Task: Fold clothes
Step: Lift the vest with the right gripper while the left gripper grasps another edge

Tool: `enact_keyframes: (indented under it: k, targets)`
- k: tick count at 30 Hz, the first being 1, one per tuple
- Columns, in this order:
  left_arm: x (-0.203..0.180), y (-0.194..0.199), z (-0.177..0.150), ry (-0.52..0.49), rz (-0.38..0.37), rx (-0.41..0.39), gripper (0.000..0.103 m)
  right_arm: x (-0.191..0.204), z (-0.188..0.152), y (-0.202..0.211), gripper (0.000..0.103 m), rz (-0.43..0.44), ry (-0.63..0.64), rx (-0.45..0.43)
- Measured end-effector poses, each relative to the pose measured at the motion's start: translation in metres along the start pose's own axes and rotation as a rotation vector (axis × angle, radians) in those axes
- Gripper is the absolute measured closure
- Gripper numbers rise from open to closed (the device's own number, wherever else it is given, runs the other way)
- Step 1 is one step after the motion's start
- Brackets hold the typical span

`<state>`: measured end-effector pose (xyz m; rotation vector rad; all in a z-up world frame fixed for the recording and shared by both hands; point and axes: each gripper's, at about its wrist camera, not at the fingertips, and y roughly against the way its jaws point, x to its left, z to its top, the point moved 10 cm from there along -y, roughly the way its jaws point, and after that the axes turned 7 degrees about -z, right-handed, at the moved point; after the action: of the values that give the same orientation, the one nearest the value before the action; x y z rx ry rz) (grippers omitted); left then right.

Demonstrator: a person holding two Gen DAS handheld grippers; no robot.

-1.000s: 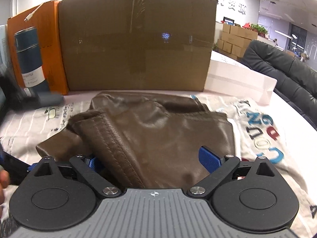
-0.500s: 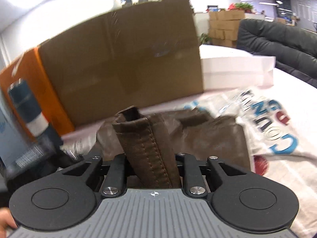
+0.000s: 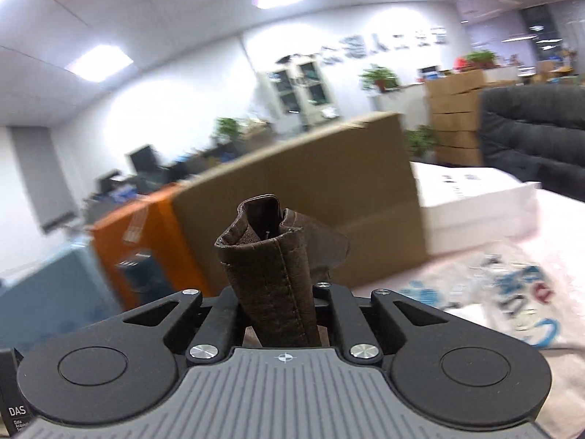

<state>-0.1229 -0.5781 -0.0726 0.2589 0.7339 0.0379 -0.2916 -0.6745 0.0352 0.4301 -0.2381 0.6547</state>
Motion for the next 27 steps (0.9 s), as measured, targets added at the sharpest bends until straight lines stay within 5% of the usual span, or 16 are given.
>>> enact_keyframes:
  k: [5, 11, 14, 21, 24, 27]
  targets:
    - [0.023, 0.126, 0.026, -0.016, 0.127, -0.115, 0.095, 0.062, -0.009, 0.016, 0.096, 0.193, -0.039, 0.048]
    - [0.046, 0.277, 0.045, -0.129, 0.433, -0.261, 0.095, 0.137, -0.030, 0.018, 0.097, 0.388, -0.048, 0.123]
    - [0.077, 0.316, 0.045, -0.165, 0.565, -0.272, 0.095, 0.162, -0.052, 0.011, 0.097, 0.457, -0.079, 0.194]
    - [0.176, 0.337, -0.029, 0.044, 0.694, -0.085, 0.092, 0.131, -0.164, -0.026, 0.097, 0.302, 0.024, 0.485]
    - [0.197, 0.346, -0.049, 0.087, 0.725, -0.008, 0.083, 0.106, -0.196, -0.032, 0.092, 0.222, 0.074, 0.563]
    - [0.206, 0.356, -0.052, 0.025, 0.773, 0.070, 0.050, 0.093, -0.207, -0.032, 0.072, 0.196, 0.151, 0.614]
